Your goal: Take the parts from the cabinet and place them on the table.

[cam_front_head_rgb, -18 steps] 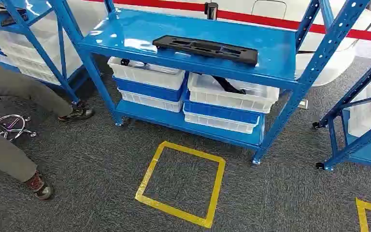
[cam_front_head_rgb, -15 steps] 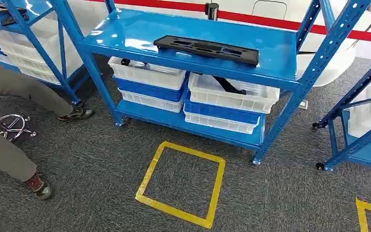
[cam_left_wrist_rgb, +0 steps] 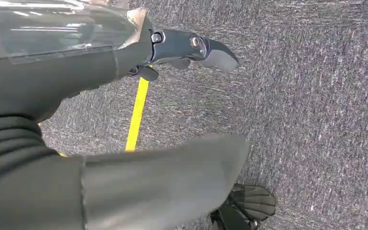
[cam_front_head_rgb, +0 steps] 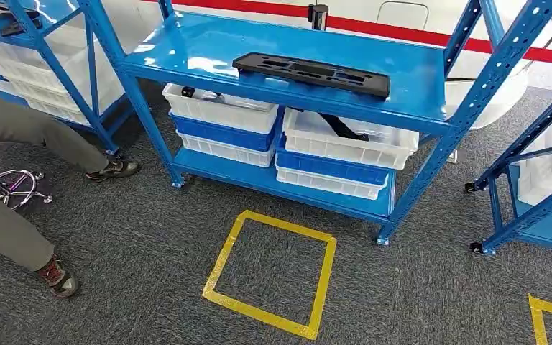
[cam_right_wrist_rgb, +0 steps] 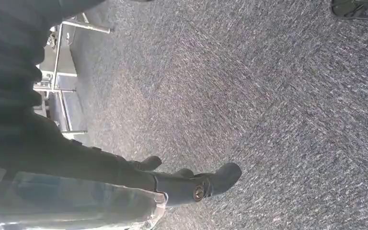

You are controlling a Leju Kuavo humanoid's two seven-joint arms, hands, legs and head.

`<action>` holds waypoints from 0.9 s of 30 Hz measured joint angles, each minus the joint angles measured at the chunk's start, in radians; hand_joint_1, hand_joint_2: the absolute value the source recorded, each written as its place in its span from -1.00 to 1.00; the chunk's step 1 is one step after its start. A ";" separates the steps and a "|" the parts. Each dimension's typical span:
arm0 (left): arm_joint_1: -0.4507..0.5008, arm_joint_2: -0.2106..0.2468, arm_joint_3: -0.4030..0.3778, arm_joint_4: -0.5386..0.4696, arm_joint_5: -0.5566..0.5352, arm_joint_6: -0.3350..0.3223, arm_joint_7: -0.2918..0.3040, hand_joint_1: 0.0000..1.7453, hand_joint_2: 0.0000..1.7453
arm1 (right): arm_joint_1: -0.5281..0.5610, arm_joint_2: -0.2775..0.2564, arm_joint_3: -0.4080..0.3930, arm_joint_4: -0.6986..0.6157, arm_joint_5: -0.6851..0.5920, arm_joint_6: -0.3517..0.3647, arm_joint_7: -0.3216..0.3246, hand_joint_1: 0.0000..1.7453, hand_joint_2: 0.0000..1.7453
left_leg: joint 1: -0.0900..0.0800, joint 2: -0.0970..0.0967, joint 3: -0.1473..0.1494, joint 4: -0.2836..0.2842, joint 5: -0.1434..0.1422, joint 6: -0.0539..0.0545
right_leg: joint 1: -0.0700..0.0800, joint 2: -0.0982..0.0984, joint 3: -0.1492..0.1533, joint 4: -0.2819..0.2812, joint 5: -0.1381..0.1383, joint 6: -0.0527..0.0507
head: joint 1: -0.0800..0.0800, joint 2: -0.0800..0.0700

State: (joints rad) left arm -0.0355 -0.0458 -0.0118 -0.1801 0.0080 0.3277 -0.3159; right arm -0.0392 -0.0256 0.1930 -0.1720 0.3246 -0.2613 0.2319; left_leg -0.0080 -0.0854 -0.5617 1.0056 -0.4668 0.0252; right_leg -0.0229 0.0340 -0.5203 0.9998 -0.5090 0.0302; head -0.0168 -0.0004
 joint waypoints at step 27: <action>-0.002 -0.001 0.000 0.000 -0.007 -0.003 0.002 -1.00 -1.00 | 0.007 0.000 -0.008 0.000 0.000 0.024 -0.009 -1.00 -1.00 | 0.028 0.064 0.033 -0.006 -0.025 -0.021 | -0.022 -0.027 -0.017 0.006 0.018 0.045 | 0.014 0.000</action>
State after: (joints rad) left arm -0.0379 -0.0469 -0.0114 -0.1801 0.0011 0.3250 -0.3143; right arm -0.0318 -0.0256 0.1854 -0.1717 0.3246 -0.2373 0.2232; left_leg 0.0202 -0.0218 -0.5287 0.9996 -0.4915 0.0043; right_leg -0.0444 0.0066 -0.5378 1.0056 -0.4906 0.0756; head -0.0023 -0.0004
